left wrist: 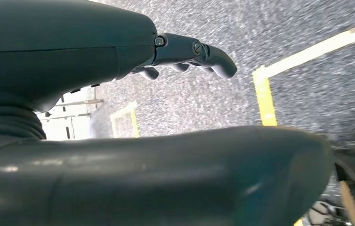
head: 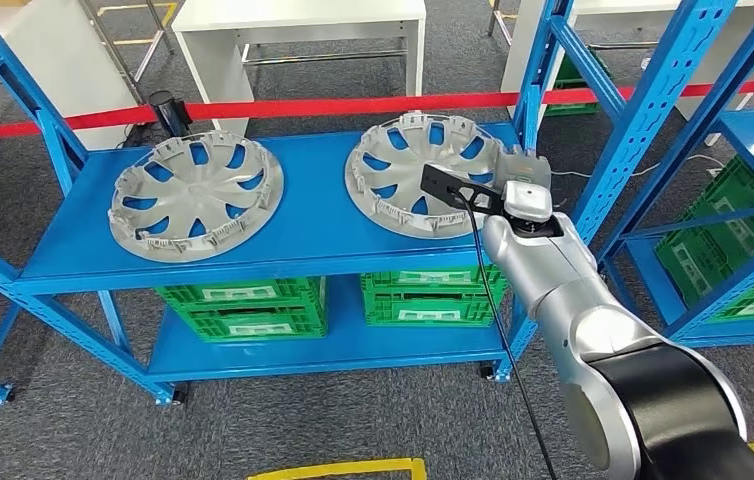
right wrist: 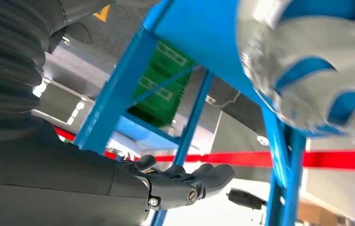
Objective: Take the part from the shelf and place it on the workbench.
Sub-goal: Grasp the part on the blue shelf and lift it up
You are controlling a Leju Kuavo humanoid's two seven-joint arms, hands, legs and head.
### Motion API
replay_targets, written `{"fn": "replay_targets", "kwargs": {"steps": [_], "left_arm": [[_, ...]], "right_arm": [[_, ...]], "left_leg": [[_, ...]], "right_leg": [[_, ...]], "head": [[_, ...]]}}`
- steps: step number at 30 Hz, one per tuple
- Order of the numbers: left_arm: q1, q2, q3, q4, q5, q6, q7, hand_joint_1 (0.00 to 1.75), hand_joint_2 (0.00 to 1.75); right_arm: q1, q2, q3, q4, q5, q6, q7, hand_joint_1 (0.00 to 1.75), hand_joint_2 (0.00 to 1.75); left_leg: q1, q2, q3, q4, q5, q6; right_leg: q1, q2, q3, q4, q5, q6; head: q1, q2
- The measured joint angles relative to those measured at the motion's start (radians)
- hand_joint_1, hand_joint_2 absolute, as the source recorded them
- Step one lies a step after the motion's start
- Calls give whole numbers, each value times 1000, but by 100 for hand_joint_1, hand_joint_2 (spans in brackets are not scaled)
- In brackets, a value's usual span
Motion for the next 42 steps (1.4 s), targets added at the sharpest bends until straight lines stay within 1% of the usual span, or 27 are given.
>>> {"fn": "replay_targets", "kwargs": {"steps": [1,2,3,5,6,7,8,9,10,11,12,13,14,15,16,17,18,19,20,22,24,26,28,32,34,37,42], "left_arm": [[0,0,1,1,-1,0,0,0,0],[0,0,3,1,-2,0,0,0,0],[-1,0,4,1,-2,0,-1,0,0],[-2,0,5,1,-2,0,0,0,0],[-1,-1,6,0,-3,0,0,0,0],[-1,-1,7,0,-3,0,1,0,0],[-1,-1,8,0,-3,0,1,0,0],[-2,-1,9,0,-3,0,1,0,0],[-3,0,9,0,-3,0,1,0,0],[-4,0,10,0,-4,-2,-1,0,0],[-4,0,10,0,-6,-6,-3,0,0],[-3,0,10,0,-9,-10,-5,0,0],[-2,-1,10,0,-11,-13,-7,0,0],[-2,-1,10,0,-13,-15,-9,0,0],[-2,-2,10,0,-14,-15,-10,0,0],[-3,-3,10,0,-15,-15,-11,0,0],[-4,-4,10,0,-17,-14,-12,0,0],[-4,-5,10,0,-19,-14,-11,0,0],[-4,-5,10,0,-21,-14,-11,0,0],[-2,-5,10,1,-24,-14,-7,0,0],[-2,-6,10,1,-25,-14,-2,0,0],[-4,-6,10,0,-24,-14,3,0,0],[-4,-6,14,0,-21,-12,8,0,0],[-4,-8,21,0,-17,-8,16,0,0],[-4,-9,23,0,-17,-7,17,0,0],[-4,-11,26,0,-19,-6,18,0,0],[-4,-12,26,0,-26,-6,18,0,0]], "right_arm": [[-2,2,0,0,1,-1,-4,0,175],[-3,5,0,0,2,-1,-7,0,175],[-4,7,0,0,3,-1,-10,0,175],[-5,11,0,0,4,-1,-12,0,175],[-5,12,0,-1,4,-1,-12,0,175],[-7,13,0,-1,4,-1,-12,0,175],[-9,13,0,-1,5,-1,-12,0,175],[-9,13,0,-1,4,-1,-13,0,175],[-8,13,-1,-1,-3,-3,-16,0,175],[-5,13,-3,-1,-17,-8,-22,0,175],[-2,13,-9,-1,-41,-15,-33,0,175],[1,13,-21,-1,-76,-27,-47,0,175],[2,13,-38,-2,-122,-43,-64,0,175],[1,13,-62,-4,-176,-61,-81,0,175],[-1,13,-94,-6,-232,-79,-97,0,175],[-3,13,-122,-7,-276,-92,-109,0,175],[-4,13,-157,-8,-318,-100,-115,0,175],[-4,13,-193,-9,-354,-103,-115,0,175],[-4,12,-229,-9,-387,-103,-108,0,175],[-3,10,-308,-10,-449,-102,-90,0,175],[-3,8,-365,-10,-473,-102,-77,0,175],[-3,8,-400,-10,-471,-101,-69,0,175],[-3,8,-417,-10,-465,-98,-60,0,175],[-5,9,-426,-10,-448,-84,-41,0,175],[-7,12,-426,-10,-445,-67,-29,0,175],[-13,15,-426,-10,-426,-22,2,0,175],[-28,28,-425,-9,-356,85,42,0,175]], "left_leg": [[-2,0,14,-63,43,3],[-3,1,26,-109,71,8],[-5,2,32,-132,84,13],[-6,2,42,-140,77,25],[-4,1,49,-143,76,31],[-2,1,59,-145,72,37],[-1,0,68,-148,68,43],[0,0,74,-150,62,48],[-1,-1,80,-150,57,51],[-1,-2,86,-149,50,53],[-1,-3,93,-148,43,53],[-1,-5,102,-147,36,52],[-2,-7,110,-145,28,51],[-2,-8,119,-144,19,49],[-3,-9,126,-142,12,46],[-3,-10,129,-142,8,42],[-3,-11,131,-143,5,36],[-4,-11,130,-143,4,33],[-4,-11,131,-145,3,33],[-6,-9,134,-148,1,37],[-6,-6,140,-154,0,36],[-6,-4,143,-159,-1,33],[-6,-3,145,-161,-1,32],[-6,-3,145,-163,0,23],[-6,-3,145,-163,0,22],[-6,-3,145,-163,0,21],[-7,-3,145,-161,0,21]], "right_leg": [[1,0,11,1,-10,4],[2,1,17,0,-19,10],[3,2,20,-1,-24,16],[6,2,24,-1,-26,26],[6,1,20,15,-23,30],[6,0,3,47,-21,33],[5,-1,-29,100,-25,38],[5,-2,-73,164,-38,42],[5,-2,-119,226,-64,46],[5,-2,-159,271,-91,47],[5,-2,-186,290,-106,47],[5,-2,-196,275,-96,45],[6,-3,-189,226,-57,42],[7,-3,-168,153,1,36],[10,-4,-148,85,49,30],[14,-5,-132,33,79,25],[17,-6,-123,3,94,21],[19,-6,-120,-5,96,22],[19,-5,-117,-10,100,24],[18,-2,-112,-12,107,27],[18,1,-111,-11,104,23],[18,3,-111,-11,102,20],[18,4,-111,-11,100,18],[19,3,-111,-10,99,16],[19,3,-110,-9,100,16],[18,3,-110,-9,100,16],[15,3,-109,-9,100,16]], "head": [[0,0],[-1,0],[-1,0],[-2,0],[-1,0],[-1,0],[0,0],[1,0],[2,0],[2,0],[2,0],[2,0],[2,0],[2,0],[2,0],[1,0],[1,0],[1,0],[2,0],[2,0],[1,0],[1,0],[1,0],[1,0],[1,0],[1,0],[1,0]]}}
